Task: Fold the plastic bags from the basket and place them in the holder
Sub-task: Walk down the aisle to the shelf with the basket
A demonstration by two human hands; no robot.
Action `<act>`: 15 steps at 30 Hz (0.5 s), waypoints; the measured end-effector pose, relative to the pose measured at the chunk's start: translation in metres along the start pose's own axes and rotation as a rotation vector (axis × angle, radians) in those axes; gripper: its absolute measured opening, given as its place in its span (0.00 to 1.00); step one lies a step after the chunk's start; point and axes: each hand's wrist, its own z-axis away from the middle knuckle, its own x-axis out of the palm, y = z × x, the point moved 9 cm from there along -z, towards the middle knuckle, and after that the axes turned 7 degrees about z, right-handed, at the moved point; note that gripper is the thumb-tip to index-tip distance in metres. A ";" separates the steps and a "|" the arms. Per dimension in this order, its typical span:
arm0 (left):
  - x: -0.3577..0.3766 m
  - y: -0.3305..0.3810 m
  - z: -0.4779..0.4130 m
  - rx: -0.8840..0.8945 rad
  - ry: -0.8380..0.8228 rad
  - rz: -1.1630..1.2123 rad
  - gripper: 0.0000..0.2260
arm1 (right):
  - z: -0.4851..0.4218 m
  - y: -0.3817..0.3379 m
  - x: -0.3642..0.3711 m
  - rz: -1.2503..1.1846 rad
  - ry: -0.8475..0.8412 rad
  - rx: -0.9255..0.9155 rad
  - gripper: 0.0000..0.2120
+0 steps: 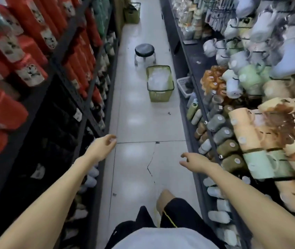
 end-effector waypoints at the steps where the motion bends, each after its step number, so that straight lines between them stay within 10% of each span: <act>1: -0.004 0.009 -0.033 0.004 -0.016 -0.011 0.16 | -0.023 0.005 -0.018 0.001 -0.007 0.011 0.24; 15: -0.114 0.146 -0.433 -0.010 0.042 -0.022 0.17 | -0.374 0.028 -0.289 0.083 -0.099 -0.026 0.25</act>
